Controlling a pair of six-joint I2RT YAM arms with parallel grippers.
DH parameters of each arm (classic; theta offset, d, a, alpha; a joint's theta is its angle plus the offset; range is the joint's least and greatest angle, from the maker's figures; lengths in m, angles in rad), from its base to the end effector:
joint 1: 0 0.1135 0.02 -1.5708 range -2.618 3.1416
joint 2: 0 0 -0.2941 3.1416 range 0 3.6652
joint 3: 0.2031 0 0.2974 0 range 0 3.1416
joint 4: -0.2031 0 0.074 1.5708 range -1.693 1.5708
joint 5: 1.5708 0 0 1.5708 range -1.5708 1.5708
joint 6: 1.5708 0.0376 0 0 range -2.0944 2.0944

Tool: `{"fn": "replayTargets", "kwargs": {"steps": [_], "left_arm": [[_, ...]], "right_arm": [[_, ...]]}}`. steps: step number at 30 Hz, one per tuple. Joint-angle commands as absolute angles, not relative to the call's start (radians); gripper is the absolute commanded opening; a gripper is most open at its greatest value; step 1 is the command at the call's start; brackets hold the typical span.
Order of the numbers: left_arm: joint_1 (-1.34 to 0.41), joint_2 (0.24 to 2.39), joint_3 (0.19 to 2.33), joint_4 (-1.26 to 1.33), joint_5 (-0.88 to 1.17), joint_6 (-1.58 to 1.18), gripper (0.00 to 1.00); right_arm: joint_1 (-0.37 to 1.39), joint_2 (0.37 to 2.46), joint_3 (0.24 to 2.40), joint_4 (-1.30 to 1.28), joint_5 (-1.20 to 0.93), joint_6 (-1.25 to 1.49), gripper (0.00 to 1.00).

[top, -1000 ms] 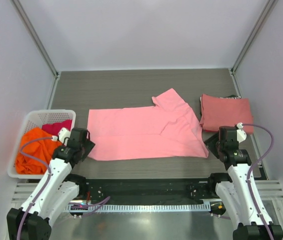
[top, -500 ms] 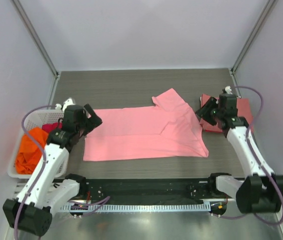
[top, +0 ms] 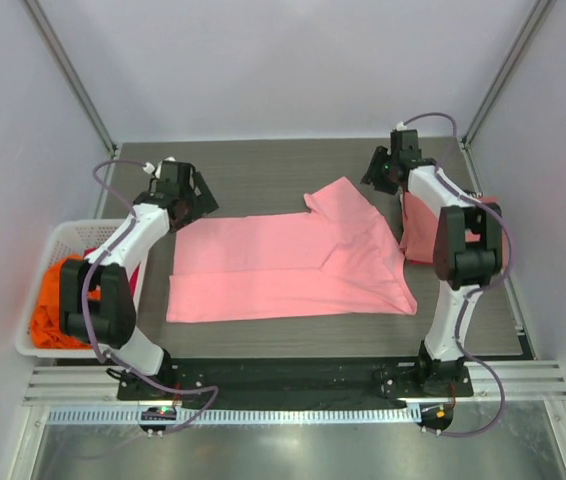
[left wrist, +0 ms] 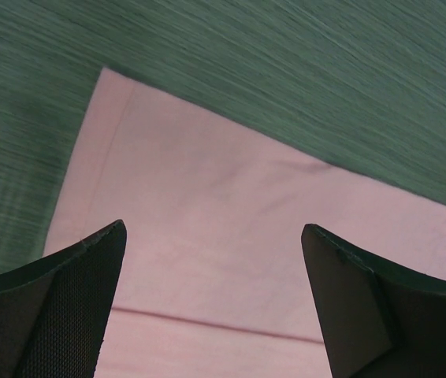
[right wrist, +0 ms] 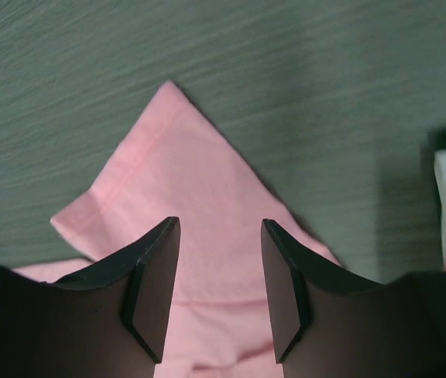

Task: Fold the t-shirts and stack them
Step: Fold the tshirt

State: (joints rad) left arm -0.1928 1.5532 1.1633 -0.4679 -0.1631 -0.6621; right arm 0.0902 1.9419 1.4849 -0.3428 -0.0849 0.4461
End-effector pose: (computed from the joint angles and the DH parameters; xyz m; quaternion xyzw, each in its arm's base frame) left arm 0.3739 -0.0668 0.2683 -0.2448 0.9018 -0.0747 0.3482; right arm 0.4899 0.0475 0.2329 0.1482 0.9140 0.1374 0.3518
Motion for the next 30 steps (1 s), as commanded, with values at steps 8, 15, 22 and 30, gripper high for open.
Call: {"fn": "replayTargets", "kwargs": {"steps": [8, 15, 22, 30], "left_arm": [[-0.118, 1.721, 1.279, -0.396, -0.153, -0.586, 0.93], [-0.095, 1.776, 1.310, -0.403, -0.173, -0.560, 0.92], [-0.071, 1.810, 1.310, -0.406, -0.178, -0.540, 0.92], [-0.055, 1.870, 1.350, -0.440, -0.183, -0.531, 0.89]], "right_arm": [[0.181, 2.315, 1.968, -0.437, 0.096, 0.318, 0.53], [0.221, 2.436, 2.100, -0.463, 0.146, 0.261, 0.54], [0.235, 2.494, 2.152, -0.486, 0.178, 0.241, 0.42], [0.242, 2.507, 2.180, -0.515, 0.271, 0.224, 0.01]]}}
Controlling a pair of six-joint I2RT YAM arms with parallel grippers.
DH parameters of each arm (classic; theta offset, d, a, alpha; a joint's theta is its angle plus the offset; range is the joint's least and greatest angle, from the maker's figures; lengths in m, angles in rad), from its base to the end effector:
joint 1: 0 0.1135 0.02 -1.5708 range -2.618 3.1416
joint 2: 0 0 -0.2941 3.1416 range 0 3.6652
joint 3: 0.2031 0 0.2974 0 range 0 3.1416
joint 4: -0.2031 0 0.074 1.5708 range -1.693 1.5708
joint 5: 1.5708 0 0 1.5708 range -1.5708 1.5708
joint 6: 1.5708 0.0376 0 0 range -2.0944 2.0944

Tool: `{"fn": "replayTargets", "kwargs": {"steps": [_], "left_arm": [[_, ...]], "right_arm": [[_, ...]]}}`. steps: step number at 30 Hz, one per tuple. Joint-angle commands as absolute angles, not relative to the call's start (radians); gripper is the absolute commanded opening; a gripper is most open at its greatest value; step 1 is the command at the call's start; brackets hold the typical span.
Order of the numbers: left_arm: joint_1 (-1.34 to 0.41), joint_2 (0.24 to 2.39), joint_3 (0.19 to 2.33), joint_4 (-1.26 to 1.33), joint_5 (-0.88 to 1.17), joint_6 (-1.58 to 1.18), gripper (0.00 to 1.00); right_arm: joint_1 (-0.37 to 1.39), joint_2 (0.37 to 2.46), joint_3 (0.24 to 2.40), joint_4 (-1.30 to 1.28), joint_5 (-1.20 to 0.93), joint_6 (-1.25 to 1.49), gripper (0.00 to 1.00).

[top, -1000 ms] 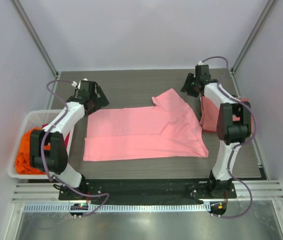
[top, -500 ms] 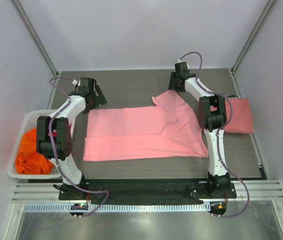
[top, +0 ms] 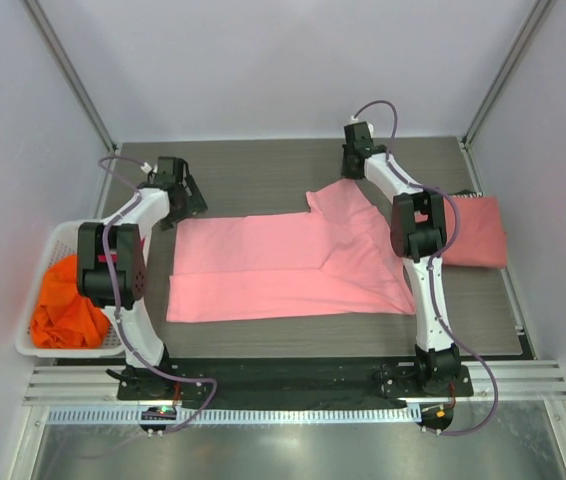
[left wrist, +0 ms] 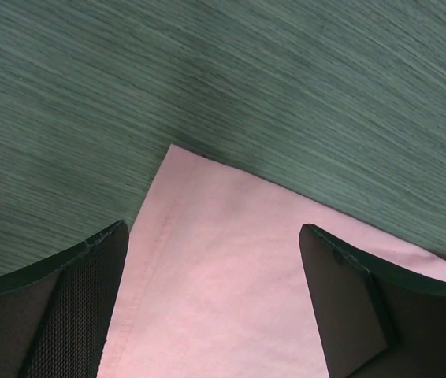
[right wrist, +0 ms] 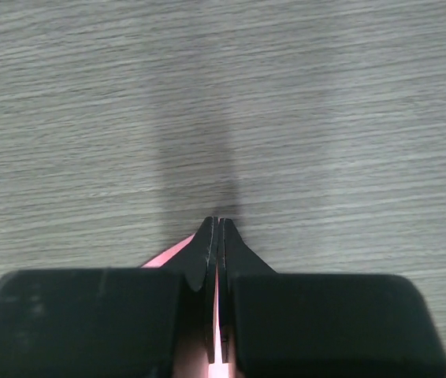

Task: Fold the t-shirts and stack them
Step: Fold the tshirt

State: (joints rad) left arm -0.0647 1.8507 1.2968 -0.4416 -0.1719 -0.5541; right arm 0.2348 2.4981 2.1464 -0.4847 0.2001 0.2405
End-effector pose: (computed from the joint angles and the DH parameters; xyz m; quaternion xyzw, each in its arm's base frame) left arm 0.4404 -0.0221 0.2008 -0.2551 0.9210 -0.0077 0.2943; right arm 0.6083 0.1378 0.1637 0.0385 0.9286 -0.0065 0.3691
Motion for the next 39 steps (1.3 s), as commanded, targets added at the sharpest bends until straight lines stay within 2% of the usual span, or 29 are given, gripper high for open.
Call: {"fn": "replayTargets", "kwargs": {"steps": [1, 12, 15, 18, 20, 21, 23, 24, 27, 28, 39], "left_arm": [[-0.055, 1.885, 1.356, -0.442, -0.184, -0.531, 0.88], [-0.032, 1.986, 1.439, -0.483, -0.201, -0.541, 0.75], [-0.031, 2.022, 1.477, -0.520, -0.219, -0.548, 0.63], [-0.029, 2.043, 1.494, -0.538, -0.218, -0.548, 0.58], [-0.029, 2.048, 1.490, -0.538, -0.222, -0.549, 0.48], [-0.029, 2.049, 1.489, -0.540, -0.230, -0.549, 0.40], [-0.029, 2.051, 1.493, -0.548, -0.256, -0.542, 0.34], [-0.029, 2.052, 1.493, -0.549, -0.265, -0.541, 0.22], [-0.026, 2.060, 1.500, -0.554, -0.281, -0.540, 0.10], [-0.026, 2.072, 1.508, -0.561, -0.282, -0.540, 0.02], [-0.038, 2.051, 1.513, -0.526, -0.221, -0.519, 0.00]], "right_arm": [[0.241, 2.502, 2.180, -0.515, 0.282, 0.225, 0.01], [0.238, 2.485, 2.175, -0.505, 0.245, 0.232, 0.01], [0.235, 2.474, 2.163, -0.496, 0.244, 0.232, 0.01], [0.229, 2.461, 2.143, -0.486, 0.233, 0.236, 0.01], [0.229, 2.454, 2.132, -0.485, 0.224, 0.236, 0.01], [0.227, 2.448, 2.128, -0.483, 0.221, 0.238, 0.01], [0.224, 2.442, 2.118, -0.479, 0.218, 0.238, 0.01], [0.222, 2.439, 2.115, -0.479, 0.215, 0.238, 0.01], [0.215, 2.430, 2.115, -0.476, 0.207, 0.239, 0.01], [0.212, 2.428, 2.115, -0.476, 0.203, 0.239, 0.01], [0.195, 2.304, 2.071, -0.476, 0.190, 0.258, 0.01]]}}
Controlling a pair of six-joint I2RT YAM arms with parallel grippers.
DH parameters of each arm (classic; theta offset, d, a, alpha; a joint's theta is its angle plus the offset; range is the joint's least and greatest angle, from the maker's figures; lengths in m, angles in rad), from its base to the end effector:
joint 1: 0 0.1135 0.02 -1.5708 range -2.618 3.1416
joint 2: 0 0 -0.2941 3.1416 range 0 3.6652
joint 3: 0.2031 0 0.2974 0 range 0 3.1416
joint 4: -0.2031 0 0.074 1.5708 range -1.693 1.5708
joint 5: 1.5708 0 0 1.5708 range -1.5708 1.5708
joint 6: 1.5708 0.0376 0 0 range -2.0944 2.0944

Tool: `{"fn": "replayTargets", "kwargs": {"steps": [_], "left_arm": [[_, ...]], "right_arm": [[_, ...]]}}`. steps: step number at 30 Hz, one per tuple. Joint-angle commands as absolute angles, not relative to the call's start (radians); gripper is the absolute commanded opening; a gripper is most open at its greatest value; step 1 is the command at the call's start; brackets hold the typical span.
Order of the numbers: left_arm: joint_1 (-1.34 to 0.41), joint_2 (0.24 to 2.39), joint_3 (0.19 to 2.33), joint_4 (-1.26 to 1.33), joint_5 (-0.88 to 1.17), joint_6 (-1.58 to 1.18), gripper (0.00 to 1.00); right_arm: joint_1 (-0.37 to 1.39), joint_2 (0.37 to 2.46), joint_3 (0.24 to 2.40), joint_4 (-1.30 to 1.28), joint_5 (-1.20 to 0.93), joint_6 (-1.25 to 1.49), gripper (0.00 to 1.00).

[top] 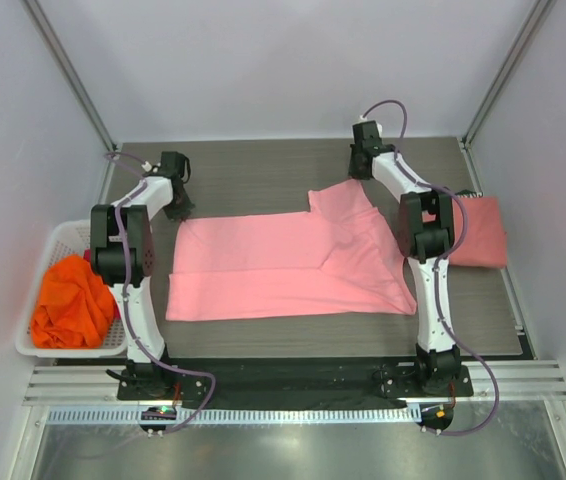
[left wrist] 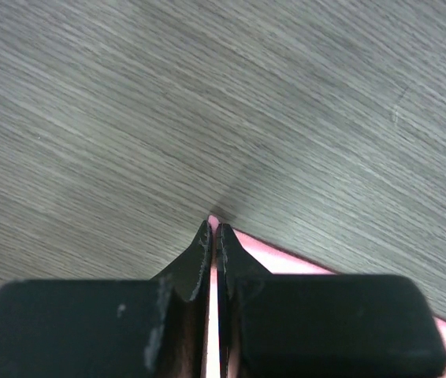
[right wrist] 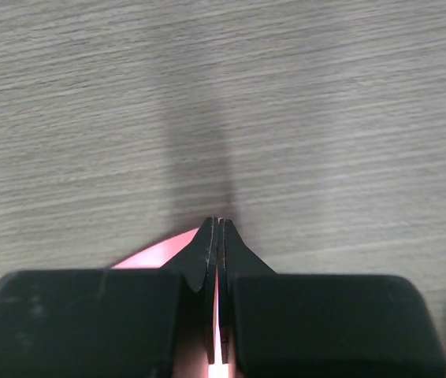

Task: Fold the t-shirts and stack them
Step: Fold the tshirt

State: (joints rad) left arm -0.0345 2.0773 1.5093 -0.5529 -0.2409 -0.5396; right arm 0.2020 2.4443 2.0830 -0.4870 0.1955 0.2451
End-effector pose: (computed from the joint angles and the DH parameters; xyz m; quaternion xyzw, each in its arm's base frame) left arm 0.4886 -0.0079 0.1650 -0.2678 0.9303 0.0496 0.2455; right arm 0.6015 0.1157 0.1723 0.0546 0.9300 -0.0110 0.3632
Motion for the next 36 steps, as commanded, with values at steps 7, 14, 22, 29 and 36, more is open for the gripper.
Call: {"fn": "replayTargets", "kwargs": {"steps": [7, 14, 22, 29, 36], "left_arm": [[-0.067, 1.932, 1.407, -0.427, -0.252, -0.498, 0.00], [-0.067, 1.790, 1.281, -0.341, -0.262, -0.514, 0.00], [-0.067, 1.626, 1.108, -0.216, -0.294, -0.520, 0.00], [-0.067, 1.549, 0.985, -0.138, -0.279, -0.515, 0.00], [-0.067, 1.450, 0.865, -0.058, -0.288, -0.517, 0.00]], "right_arm": [[0.192, 2.180, 1.967, -0.469, 0.173, 0.264, 0.01], [0.192, 2.004, 1.765, -0.436, 0.152, 0.278, 0.01], [0.193, 1.783, 1.542, -0.411, 0.141, 0.296, 0.01], [0.193, 1.559, 1.316, -0.411, 0.186, 0.304, 0.01], [0.201, 1.356, 1.149, -0.413, 0.189, 0.337, 0.01]]}}
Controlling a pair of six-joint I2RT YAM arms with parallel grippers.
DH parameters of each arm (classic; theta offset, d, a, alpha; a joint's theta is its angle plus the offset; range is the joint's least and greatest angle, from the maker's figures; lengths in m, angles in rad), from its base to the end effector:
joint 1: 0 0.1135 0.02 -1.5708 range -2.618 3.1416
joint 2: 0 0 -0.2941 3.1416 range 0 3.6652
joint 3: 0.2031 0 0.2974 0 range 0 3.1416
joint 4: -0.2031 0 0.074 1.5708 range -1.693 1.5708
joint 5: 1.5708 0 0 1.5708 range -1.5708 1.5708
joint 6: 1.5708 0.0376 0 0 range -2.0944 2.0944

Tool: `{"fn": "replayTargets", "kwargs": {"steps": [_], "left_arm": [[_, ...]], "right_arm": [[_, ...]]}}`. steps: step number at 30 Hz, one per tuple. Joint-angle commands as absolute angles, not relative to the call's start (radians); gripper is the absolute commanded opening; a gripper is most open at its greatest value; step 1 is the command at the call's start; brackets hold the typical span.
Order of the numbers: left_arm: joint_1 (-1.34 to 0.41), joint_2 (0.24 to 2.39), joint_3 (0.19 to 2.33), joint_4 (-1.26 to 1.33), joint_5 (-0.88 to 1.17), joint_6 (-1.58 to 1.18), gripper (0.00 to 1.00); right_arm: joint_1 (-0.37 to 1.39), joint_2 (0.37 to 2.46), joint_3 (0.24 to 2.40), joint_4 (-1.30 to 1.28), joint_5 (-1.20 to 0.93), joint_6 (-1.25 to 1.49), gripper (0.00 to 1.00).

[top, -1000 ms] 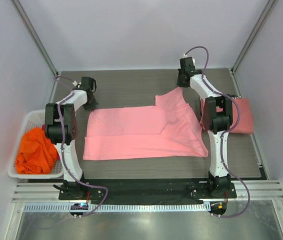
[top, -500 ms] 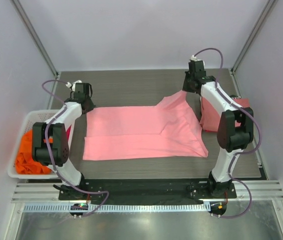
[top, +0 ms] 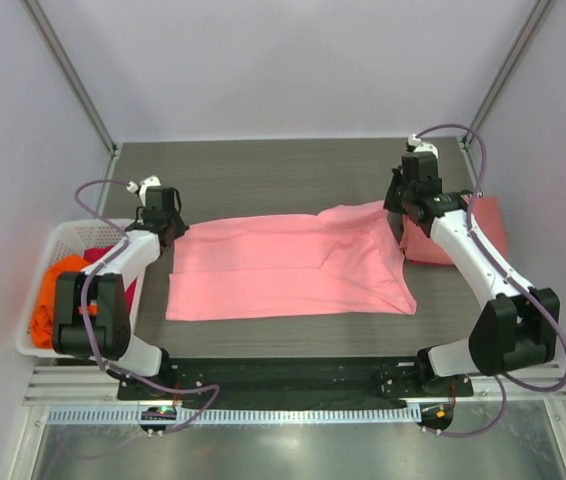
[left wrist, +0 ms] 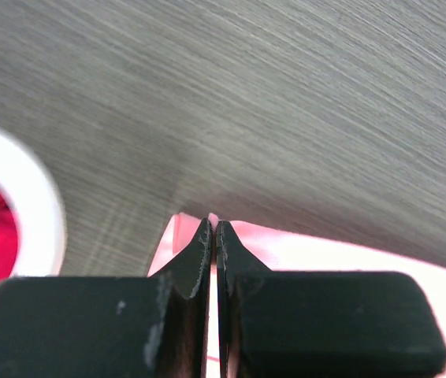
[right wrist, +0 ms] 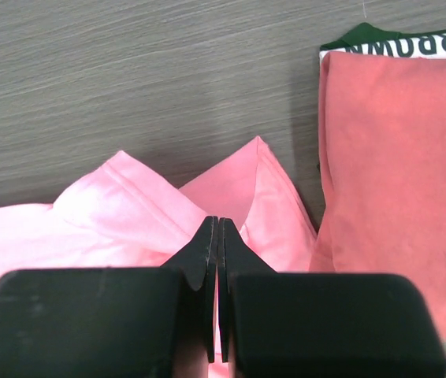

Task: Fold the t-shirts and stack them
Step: Fold the tshirt

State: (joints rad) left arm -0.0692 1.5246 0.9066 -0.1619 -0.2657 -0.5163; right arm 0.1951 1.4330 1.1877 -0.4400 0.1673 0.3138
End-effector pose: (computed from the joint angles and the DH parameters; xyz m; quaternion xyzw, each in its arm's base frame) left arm 0.3568 -0.0148 0.2099 -0.2525 0.8806 0.0068 0.4009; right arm 0.3571 0.0642 0.3220 0.0891 0.8967 0.0344 0.4322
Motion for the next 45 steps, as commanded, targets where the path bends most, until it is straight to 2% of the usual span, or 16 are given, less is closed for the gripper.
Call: {"fn": "replayTargets", "kwargs": {"steps": [1, 7, 16, 20, 21, 24, 27, 28, 29, 31, 34, 36, 40, 45], "left_arm": [[-0.067, 1.421, 0.850, -0.046, -0.293, -0.517, 0.00], [-0.069, 1.333, 0.747, 0.043, -0.301, -0.512, 0.00], [-0.077, 1.220, 0.640, 0.031, -0.325, -0.580, 0.00], [-0.077, 1.152, 0.562, 0.003, -0.342, -0.632, 0.03], [-0.075, 1.122, 0.546, 0.003, -0.339, -0.643, 0.04], [-0.081, 1.045, 0.485, 0.011, -0.322, -0.663, 0.16], [-0.100, 0.906, 0.416, 0.011, -0.362, -0.672, 0.21], [-0.101, 0.867, 0.402, 0.011, -0.364, -0.675, 0.37], [-0.103, 0.833, 0.390, 0.009, -0.361, -0.680, 0.47], [-0.107, 0.740, 0.374, 0.003, -0.338, -0.678, 0.60], [-0.112, 0.703, 0.408, -0.055, -0.313, -0.692, 0.63], [-0.115, 0.736, 0.442, -0.101, -0.278, -0.703, 0.63], [-0.138, 0.905, 0.566, -0.164, -0.134, -0.715, 0.61], [-0.311, 1.118, 0.733, -0.196, -0.149, -0.713, 0.61]], "right_arm": [[0.204, 1.312, 1.120, -0.416, 0.189, 0.341, 0.01], [0.210, 1.161, 1.023, -0.454, 0.184, 0.351, 0.01], [0.213, 0.985, 0.871, -0.486, 0.176, 0.403, 0.02], [0.215, 0.859, 0.750, -0.433, 0.164, 0.474, 0.06], [0.216, 0.789, 0.692, -0.420, 0.164, 0.500, 0.12], [0.215, 0.645, 0.593, -0.387, 0.157, 0.541, 0.29], [0.216, 0.519, 0.508, -0.368, 0.160, 0.571, 0.29], [0.216, 0.435, 0.490, -0.361, 0.160, 0.580, 0.31], [0.215, 0.404, 0.473, -0.341, 0.161, 0.583, 0.37], [0.216, 0.374, 0.443, -0.309, 0.146, 0.584, 0.41], [0.216, 0.506, 0.488, -0.285, 0.080, 0.560, 0.42], [0.215, 0.691, 0.543, -0.259, -0.041, 0.523, 0.44], [0.229, 0.994, 0.646, -0.213, -0.141, 0.468, 0.48], [0.238, 1.237, 0.722, -0.126, -0.198, 0.466, 0.53]]}}
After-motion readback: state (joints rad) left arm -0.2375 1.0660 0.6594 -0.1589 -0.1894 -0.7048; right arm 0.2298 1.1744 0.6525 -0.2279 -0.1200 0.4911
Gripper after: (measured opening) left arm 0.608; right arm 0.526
